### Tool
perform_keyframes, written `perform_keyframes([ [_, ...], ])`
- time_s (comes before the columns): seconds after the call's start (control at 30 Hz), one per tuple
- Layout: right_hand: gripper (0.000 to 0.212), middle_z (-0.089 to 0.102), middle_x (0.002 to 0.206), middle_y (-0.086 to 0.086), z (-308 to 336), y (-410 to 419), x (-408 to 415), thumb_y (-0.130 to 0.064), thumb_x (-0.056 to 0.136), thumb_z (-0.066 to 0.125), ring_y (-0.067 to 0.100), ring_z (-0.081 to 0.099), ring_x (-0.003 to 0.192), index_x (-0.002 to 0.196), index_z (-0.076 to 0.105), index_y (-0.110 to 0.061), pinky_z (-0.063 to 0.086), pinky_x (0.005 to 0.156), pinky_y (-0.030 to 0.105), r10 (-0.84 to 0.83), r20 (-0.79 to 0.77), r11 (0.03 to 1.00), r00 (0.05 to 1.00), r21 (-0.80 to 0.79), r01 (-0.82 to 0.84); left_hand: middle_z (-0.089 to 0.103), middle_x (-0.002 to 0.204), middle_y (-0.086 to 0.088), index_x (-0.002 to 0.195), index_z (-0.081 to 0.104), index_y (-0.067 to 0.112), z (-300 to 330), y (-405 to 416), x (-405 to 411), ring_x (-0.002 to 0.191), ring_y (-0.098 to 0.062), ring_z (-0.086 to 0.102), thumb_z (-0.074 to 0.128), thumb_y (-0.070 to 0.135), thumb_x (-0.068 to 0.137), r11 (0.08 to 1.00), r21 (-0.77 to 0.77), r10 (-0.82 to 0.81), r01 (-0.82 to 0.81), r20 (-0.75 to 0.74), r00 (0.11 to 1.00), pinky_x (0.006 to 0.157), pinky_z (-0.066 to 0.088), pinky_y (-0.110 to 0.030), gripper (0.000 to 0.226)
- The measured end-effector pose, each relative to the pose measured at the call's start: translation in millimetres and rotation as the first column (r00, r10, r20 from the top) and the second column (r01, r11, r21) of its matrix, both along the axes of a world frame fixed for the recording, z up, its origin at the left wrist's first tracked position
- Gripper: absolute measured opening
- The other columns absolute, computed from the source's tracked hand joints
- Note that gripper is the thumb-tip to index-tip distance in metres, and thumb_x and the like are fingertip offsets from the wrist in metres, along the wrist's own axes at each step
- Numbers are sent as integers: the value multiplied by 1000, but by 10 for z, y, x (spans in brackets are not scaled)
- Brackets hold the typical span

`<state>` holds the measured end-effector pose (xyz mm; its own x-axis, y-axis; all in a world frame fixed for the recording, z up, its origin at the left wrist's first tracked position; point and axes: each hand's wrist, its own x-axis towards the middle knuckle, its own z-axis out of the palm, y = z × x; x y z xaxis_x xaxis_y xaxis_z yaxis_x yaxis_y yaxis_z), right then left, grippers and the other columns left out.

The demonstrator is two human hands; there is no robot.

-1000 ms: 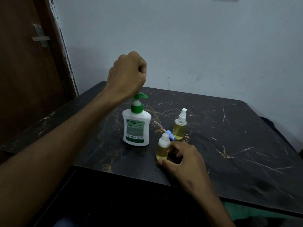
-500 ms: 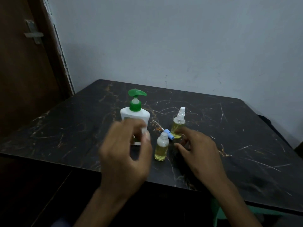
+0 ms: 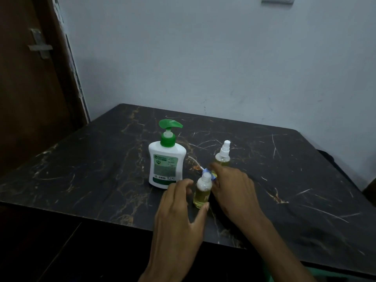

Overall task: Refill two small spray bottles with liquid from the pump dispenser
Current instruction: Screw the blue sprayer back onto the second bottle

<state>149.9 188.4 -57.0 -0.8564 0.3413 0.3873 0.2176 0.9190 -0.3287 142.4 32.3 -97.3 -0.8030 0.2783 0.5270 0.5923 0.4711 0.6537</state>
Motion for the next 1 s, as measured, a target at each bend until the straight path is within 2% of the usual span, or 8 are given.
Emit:
perform_keyframes([
  [0.1, 14, 52, 70, -10, -23, 3, -25, -32, 98, 57, 12, 53, 65, 86, 56, -24, 35, 57, 30, 1, 15, 1000, 1000, 3, -1, 58, 114, 16, 129, 59, 28, 11, 44, -44, 97, -7, 59, 78, 39, 80, 999, -34, 1, -1, 8, 1000, 83, 47, -18, 54],
  [0.27, 33, 44, 65, -11, -72, 12, -26, -33, 101, 53, 12, 48, 62, 73, 38, -27, 33, 57, 31, -2, 16, 1000, 1000, -2, 2, 56, 101, 22, 117, 61, 33, 47, 72, -77, 91, -3, 56, 78, 35, 84, 999, -50, -3, 3, -1, 1000, 77, 43, -16, 37],
  [0.33, 33, 42, 65, -10, -83, 16, -11, -34, 102, 52, 14, 47, 63, 74, 35, -27, 31, 58, 32, -1, 20, 1000, 1000, -6, 1, 55, 97, 23, 111, 60, 36, 53, 66, -72, 88, -3, 55, 77, 35, 86, 999, -50, -2, 2, 0, 1000, 73, 40, -13, 31],
  [0.5, 18, 57, 78, -11, -128, 23, 146, -43, 101, 54, 11, 51, 69, 92, 51, -28, 35, 60, 31, -14, 15, 999, 1000, 35, 14, 54, 94, 23, 107, 60, 37, 45, 49, -70, 88, -1, 53, 76, 35, 88, 999, -46, -14, 14, 13, 1000, 72, 38, -9, 25],
  [0.6, 17, 64, 84, -12, -162, 51, 333, -47, 98, 59, 9, 61, 76, 97, 58, -30, 47, 62, 31, -34, 8, 999, 999, 41, 34, 55, 96, 23, 108, 60, 36, 53, 40, -70, 88, 1, 52, 76, 35, 87, 998, -59, -19, 20, 28, 999, 74, 37, -8, 27],
  [0.67, 17, 63, 84, -15, -166, 75, 492, -49, 94, 62, 6, 61, 77, 102, 61, -34, 53, 65, 31, -60, 15, 998, 998, 37, 59, 54, 97, 23, 107, 58, 37, 61, 40, -74, 89, 1, 51, 75, 36, 86, 997, -76, -28, 31, 36, 999, 75, 37, -10, 27],
  [0.83, 20, 53, 78, -19, -121, 172, 935, -47, 82, 76, -1, 53, 69, 95, 62, -41, 45, 56, 25, -117, -15, 993, 993, -10, 117, 54, 96, 21, 105, 56, 38, 105, 44, -90, 92, -1, 50, 73, 40, 87, 994, -98, -49, 52, 35, 998, 82, 41, -21, 25],
  [1.0, 14, 56, 89, -22, 88, 213, 1201, -51, 80, 71, -7, 57, 84, 91, 62, -47, 36, 57, 15, -99, -56, 993, 994, -77, 95, 54, 96, 21, 102, 54, 39, 161, 63, -133, 93, -2, 50, 72, 41, 87, 991, -110, -71, 74, 34, 997, 83, 41, -23, 23],
])
